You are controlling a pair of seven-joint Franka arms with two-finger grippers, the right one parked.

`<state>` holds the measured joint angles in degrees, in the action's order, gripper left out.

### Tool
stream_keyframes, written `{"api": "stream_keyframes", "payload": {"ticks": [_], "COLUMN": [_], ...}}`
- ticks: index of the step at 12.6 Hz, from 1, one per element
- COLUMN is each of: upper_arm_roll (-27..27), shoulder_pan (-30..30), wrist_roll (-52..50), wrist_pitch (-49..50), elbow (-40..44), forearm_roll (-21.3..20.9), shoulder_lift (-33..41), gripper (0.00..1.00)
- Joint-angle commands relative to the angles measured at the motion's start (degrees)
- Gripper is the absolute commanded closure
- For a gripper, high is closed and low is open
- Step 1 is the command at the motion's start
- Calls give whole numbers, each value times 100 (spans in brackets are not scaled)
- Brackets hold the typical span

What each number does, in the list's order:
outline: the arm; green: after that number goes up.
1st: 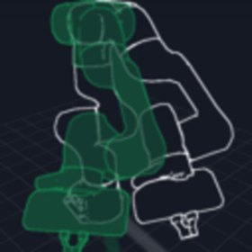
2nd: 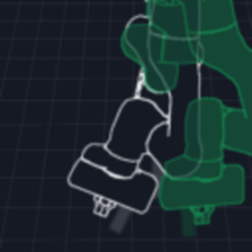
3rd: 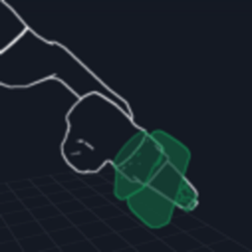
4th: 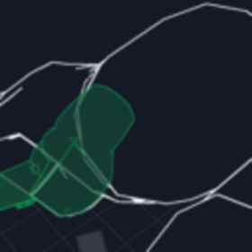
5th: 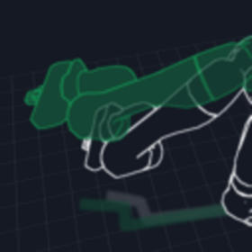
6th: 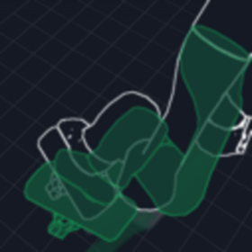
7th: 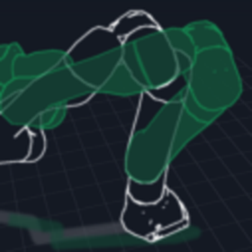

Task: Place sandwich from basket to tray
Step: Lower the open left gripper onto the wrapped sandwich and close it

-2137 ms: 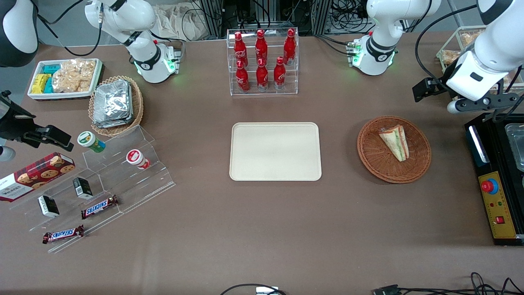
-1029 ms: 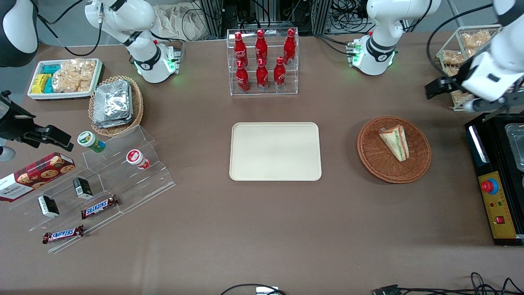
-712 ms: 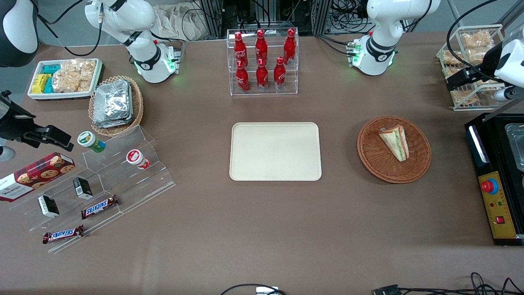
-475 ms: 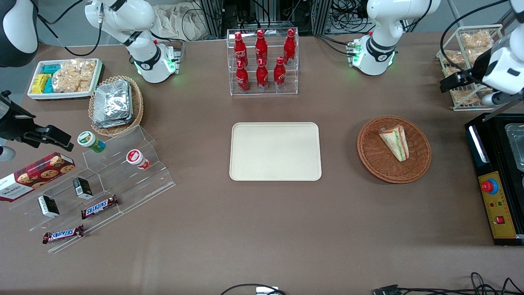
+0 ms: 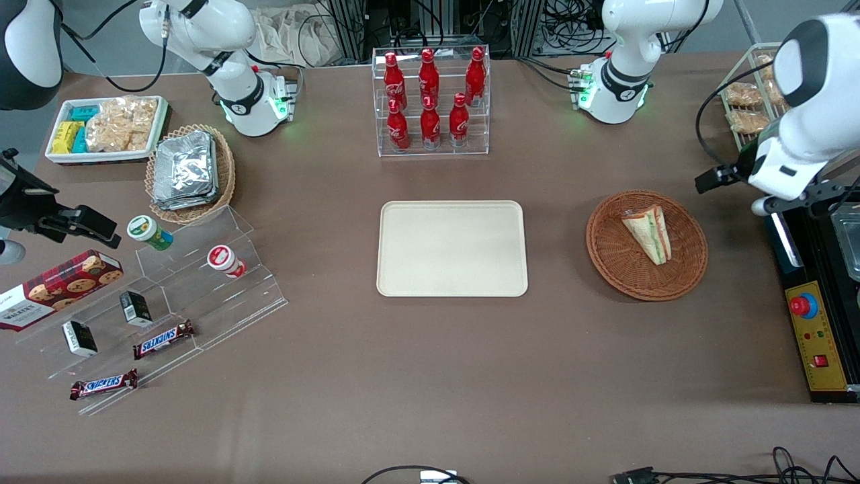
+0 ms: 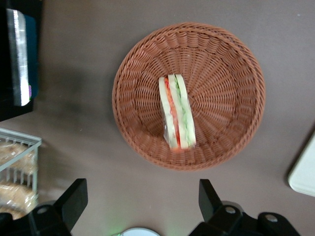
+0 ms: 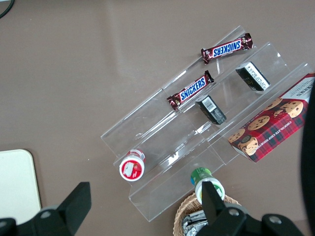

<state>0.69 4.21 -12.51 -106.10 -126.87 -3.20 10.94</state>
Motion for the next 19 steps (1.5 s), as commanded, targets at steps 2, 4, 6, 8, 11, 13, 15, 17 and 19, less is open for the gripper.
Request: {"api": "stream_keyframes", "payload": {"ticks": [2, 4, 6, 8, 11, 13, 15, 17, 19], "upper_arm_roll": [19, 28, 45, 45, 54, 54, 54, 54, 63], "shoulder_pan": [-34, -61, -87, -166, -263, -280, -289, -289, -333], "wrist_roll": [-488, -681, -901, -1112, -1288, -1411, -1421, -1421, -1429], "wrist_pitch": [-822, -1271, -1789, -2316, -3283, -3574, -3646, -3646, -3646], "elbow": [-232, -311, -390, -557, -1171, -1330, -1384, -1384, -1393], "forearm_roll": [-49, -40, -31, -5, 4, 4, 4, 4, 4], "shoulder_lift": [-643, -1039, -1443, -1743, -1884, -2007, -2069, -2087, -2078], "gripper": [0, 0, 0, 0, 0, 0, 0, 0, 3]}}
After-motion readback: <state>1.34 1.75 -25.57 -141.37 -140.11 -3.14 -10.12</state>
